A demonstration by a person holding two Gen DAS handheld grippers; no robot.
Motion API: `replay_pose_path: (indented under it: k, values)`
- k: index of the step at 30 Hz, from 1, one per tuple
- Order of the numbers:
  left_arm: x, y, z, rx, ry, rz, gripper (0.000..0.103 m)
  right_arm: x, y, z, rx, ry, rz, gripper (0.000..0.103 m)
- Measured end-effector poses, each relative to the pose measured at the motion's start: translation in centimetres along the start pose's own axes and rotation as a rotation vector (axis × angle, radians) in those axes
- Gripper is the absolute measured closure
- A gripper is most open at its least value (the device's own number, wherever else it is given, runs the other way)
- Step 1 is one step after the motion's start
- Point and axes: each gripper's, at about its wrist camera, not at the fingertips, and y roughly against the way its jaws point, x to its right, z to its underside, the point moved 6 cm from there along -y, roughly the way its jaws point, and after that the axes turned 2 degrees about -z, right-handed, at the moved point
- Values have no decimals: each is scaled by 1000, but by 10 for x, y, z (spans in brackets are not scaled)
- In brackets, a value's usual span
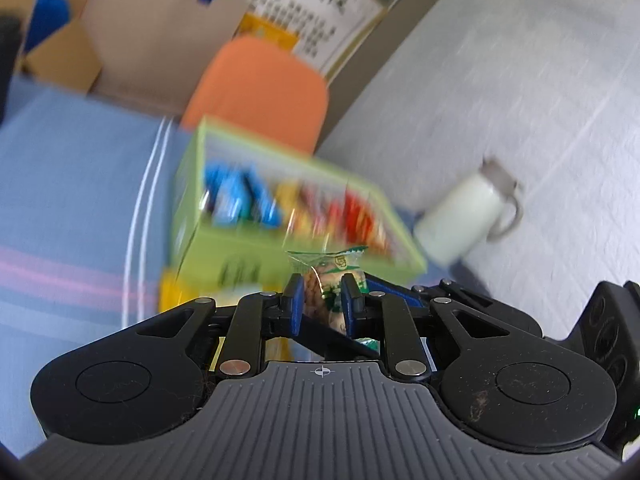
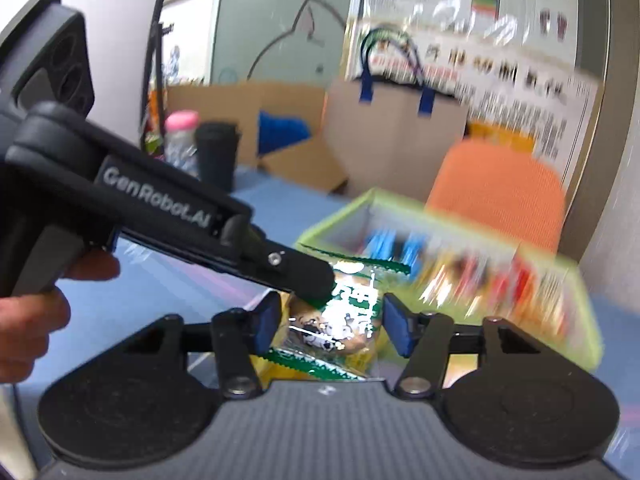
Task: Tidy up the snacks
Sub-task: 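Drop the round cookie packet into the green box with the left gripper, then reach the left gripper to the brown-labelled cookie packet and grasp it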
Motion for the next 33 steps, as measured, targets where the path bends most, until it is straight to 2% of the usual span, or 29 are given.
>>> replay_pose_path:
  k: [1, 4, 7, 8, 9, 10, 11, 14, 16, 18, 20, 23, 25, 27, 29, 31, 33]
  values:
    - [3, -8, -13, 11, -7, -4, 103, 11, -9, -8, 0, -1, 3, 36]
    - [6, -42, -44, 10, -16, -34, 103, 42, -44, -19, -26, -23, 0, 34]
    - [-4, -80, -58, -25, 6, -71, 103, 67, -80, -14, -56, -108, -51, 26]
    - [-8, -90, -59, -38, 17, -77, 99, 71, -86, -11, -56, -129, -59, 24]
    - [-13, -97, -58, -44, 23, -85, 92, 74, -87, -10, -44, -136, -52, 12]
    - [-15, -99, -57, -35, 26, -91, 82, 76, -84, -7, -26, -119, -15, 9]
    - [-16, -96, -57, -18, 21, -96, 63, 77, -78, -6, 1, -107, -2, 9]
    - [-17, -77, -57, 67, 3, -126, 38, 81, -55, -6, 70, -128, 15, 4]
    - [-15, -61, -57, 107, -4, -122, 35, 82, -36, -6, 104, -148, 23, 4]
    - [-13, -49, -54, 120, -8, -113, 33, 81, -12, -4, 167, -191, -32, 4]
    - [-8, -38, -48, 115, -26, -113, 32, 79, 7, 0, 186, -228, -87, 4]
    - [1, -23, -28, 94, -78, -117, 31, 66, 21, 22, 67, -212, -166, 4]
    - [6, -16, -4, 50, -118, -105, 32, 51, 29, 48, -1, -201, -199, 4]
    - [9, -17, 26, -38, -139, -71, 34, 31, 33, 77, -84, -171, -188, 4]
    - [11, -26, 56, -140, -133, -31, 42, 12, 34, 102, -154, -145, -149, 4]
    - [13, -38, 77, -205, -144, -41, 48, -6, 35, 115, -182, -140, -141, 4]
    - [18, -51, 87, -234, -182, -57, 49, -17, 35, 122, -201, -130, -96, 4]
